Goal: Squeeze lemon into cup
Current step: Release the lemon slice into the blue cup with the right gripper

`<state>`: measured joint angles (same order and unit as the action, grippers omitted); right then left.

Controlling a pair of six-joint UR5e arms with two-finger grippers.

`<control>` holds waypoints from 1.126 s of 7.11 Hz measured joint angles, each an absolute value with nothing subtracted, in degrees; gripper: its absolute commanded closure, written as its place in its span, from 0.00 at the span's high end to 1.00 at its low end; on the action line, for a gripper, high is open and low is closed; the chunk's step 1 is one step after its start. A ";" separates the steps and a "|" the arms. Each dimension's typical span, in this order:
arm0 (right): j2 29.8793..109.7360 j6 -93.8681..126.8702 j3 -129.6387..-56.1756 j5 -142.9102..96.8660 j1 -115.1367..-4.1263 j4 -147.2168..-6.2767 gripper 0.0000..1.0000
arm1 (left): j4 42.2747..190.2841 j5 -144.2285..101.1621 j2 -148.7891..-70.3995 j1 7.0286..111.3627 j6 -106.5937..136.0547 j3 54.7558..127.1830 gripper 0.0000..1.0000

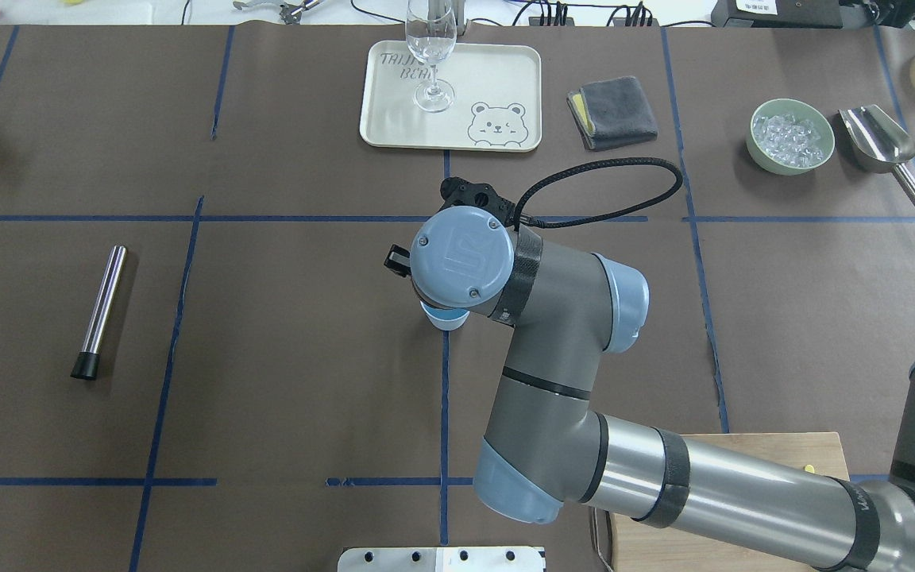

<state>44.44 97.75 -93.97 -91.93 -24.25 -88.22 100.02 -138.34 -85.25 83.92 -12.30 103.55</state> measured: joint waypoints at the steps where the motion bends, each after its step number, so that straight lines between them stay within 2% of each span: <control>1: 44.48 97.77 -93.93 -91.93 -24.26 -88.24 0.70 | 100.02 -138.34 -85.18 83.93 -12.30 103.69 1.00; 2: 44.62 97.73 -93.91 -91.96 -24.26 -88.24 0.70 | 100.02 -138.34 -84.89 83.93 -12.28 104.07 1.00; 4: 44.89 97.51 -94.18 -93.14 -24.61 -88.18 0.81 | 99.92 -138.61 -84.33 83.83 -11.94 104.52 1.00; 5: 45.22 97.27 -94.85 -95.84 -25.87 -88.24 1.00 | 99.86 -139.85 -84.37 83.13 -10.49 104.00 1.00; 6: 47.09 96.79 -97.34 -99.27 -28.02 -88.39 1.00 | 100.45 -141.30 -84.70 80.74 -5.15 103.55 1.00; 8: 57.75 91.91 -109.35 -104.34 -32.48 -88.70 1.00 | 107.67 -139.68 -85.91 72.75 12.67 102.89 1.00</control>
<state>57.75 91.91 -109.35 -104.34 -32.48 -88.70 107.67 -139.68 -85.91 72.75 12.67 102.89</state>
